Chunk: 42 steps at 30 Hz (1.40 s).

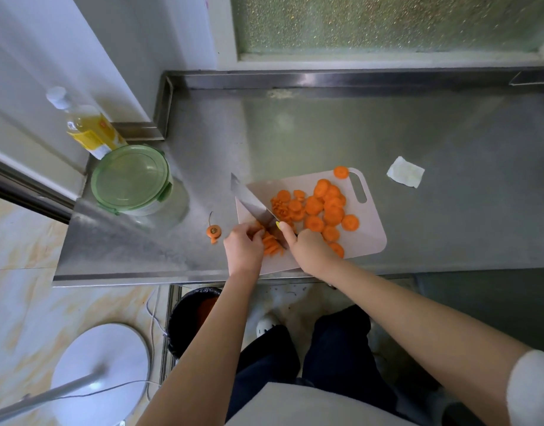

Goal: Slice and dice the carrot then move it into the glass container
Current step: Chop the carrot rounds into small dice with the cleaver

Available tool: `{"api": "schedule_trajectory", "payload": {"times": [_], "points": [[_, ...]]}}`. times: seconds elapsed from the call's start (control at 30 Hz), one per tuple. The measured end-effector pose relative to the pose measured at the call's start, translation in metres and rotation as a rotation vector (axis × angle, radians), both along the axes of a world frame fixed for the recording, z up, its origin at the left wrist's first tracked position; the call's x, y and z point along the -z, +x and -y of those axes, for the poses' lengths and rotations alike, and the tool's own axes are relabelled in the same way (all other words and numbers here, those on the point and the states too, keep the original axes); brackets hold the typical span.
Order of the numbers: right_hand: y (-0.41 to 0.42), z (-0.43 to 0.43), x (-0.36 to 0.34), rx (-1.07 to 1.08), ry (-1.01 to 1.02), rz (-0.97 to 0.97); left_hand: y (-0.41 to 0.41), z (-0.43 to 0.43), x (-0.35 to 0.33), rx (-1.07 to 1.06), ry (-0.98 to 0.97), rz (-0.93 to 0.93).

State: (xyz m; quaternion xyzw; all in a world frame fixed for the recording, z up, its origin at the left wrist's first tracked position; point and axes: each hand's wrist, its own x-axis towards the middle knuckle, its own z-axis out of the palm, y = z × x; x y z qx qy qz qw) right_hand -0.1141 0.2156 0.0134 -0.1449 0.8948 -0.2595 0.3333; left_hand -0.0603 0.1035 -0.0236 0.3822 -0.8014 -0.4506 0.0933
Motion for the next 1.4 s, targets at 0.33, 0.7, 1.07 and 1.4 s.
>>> {"api": "schedule_trajectory", "payload": {"times": [0.33, 0.7, 1.07, 1.4], "points": [[-0.009, -0.005, 0.006, -0.085, 0.011, -0.011, 0.014, 0.007, 0.002, 0.204, 0.027, 0.031], [-0.011, -0.009, 0.008, -0.056, -0.007, 0.003, 0.016, -0.004, 0.013, 0.220, -0.112, 0.024], [-0.011, -0.007, 0.009, -0.032, -0.034, 0.001, 0.017, -0.007, 0.013, 0.209, -0.080, -0.030], [-0.019, -0.011, 0.012, 0.140, -0.165, 0.002, 0.018, -0.023, 0.008, 0.230, -0.185, 0.155]]}}
